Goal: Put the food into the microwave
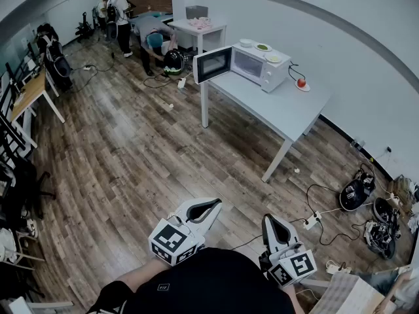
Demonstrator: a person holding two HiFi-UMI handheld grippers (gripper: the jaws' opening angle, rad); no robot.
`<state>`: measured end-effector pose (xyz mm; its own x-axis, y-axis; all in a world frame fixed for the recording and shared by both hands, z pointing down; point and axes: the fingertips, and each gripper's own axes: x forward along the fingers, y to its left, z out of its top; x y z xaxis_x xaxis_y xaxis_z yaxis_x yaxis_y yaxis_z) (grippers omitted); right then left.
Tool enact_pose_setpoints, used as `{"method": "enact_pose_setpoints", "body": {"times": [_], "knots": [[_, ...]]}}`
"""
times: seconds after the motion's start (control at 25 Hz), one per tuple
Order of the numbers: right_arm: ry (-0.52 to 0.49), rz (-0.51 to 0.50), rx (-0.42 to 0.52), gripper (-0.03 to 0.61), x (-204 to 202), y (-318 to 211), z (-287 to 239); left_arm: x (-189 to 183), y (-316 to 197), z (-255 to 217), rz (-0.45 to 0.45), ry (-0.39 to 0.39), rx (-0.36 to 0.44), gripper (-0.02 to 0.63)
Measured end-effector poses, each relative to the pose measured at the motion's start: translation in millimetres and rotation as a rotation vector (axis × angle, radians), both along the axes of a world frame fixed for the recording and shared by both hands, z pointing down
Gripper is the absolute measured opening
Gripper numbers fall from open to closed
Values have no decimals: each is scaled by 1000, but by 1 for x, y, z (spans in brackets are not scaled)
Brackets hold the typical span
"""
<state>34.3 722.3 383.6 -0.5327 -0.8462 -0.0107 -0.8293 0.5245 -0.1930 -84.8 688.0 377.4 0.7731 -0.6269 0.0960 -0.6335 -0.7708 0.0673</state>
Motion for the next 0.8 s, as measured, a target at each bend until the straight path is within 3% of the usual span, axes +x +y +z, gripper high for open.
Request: {"method": "enact_pose_setpoints", "body": {"times": [0.28, 0.6, 0.8], "knots": [[0, -5, 5, 14, -29, -13, -2, -31, -11, -1, -10, 5, 4, 14], [-62, -73, -60, 14, -102, -12, 11, -87, -8, 8, -9, 0, -8, 14], [-42, -104, -67, 15, -130, -13, 11, -106, -15, 12, -7, 13, -22, 14]]}}
